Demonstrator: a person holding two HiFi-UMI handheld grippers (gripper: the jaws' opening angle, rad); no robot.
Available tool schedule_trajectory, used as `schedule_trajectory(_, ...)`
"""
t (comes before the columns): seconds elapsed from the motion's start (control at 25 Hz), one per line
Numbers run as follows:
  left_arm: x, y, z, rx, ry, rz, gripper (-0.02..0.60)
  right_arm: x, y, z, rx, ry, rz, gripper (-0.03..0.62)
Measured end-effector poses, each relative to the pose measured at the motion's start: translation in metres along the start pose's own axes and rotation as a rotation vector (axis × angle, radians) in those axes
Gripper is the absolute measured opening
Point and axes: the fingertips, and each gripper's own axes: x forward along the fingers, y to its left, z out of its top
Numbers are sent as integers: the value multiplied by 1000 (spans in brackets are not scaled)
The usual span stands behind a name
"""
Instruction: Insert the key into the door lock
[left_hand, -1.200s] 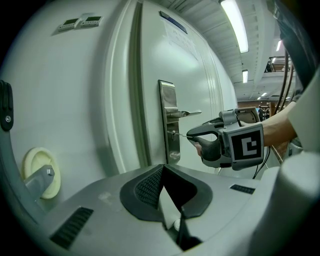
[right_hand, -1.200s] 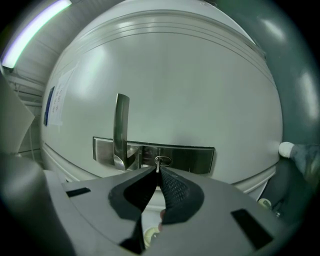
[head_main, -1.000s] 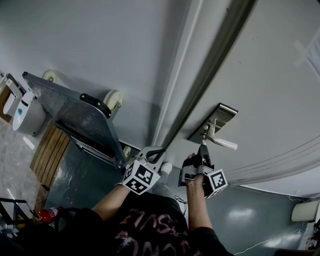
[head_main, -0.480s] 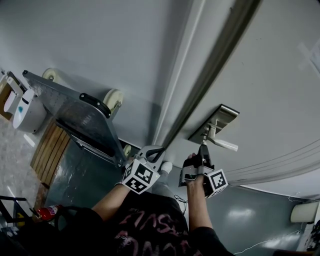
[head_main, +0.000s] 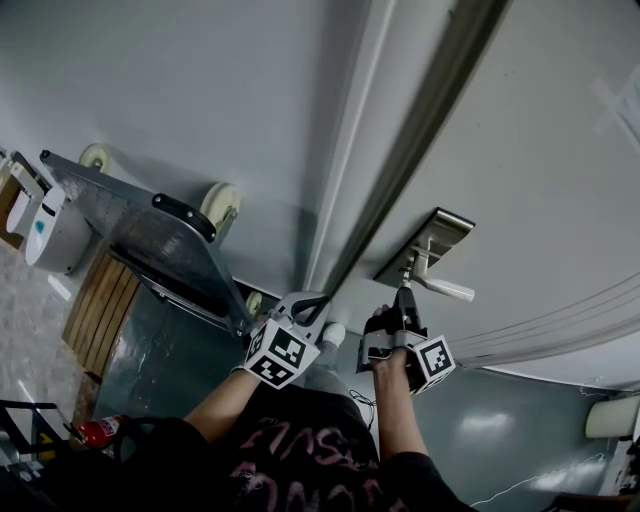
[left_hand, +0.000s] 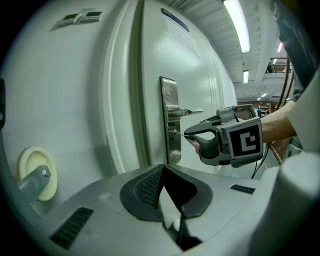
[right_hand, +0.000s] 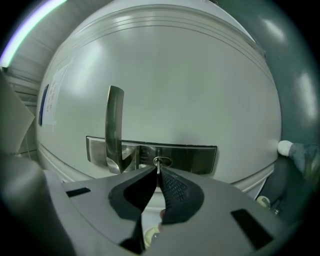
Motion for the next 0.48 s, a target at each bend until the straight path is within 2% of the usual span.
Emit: schedule_trajectory(0.48,2,0,0,0,5,-15,12,3,0,1,12,-7,2,78)
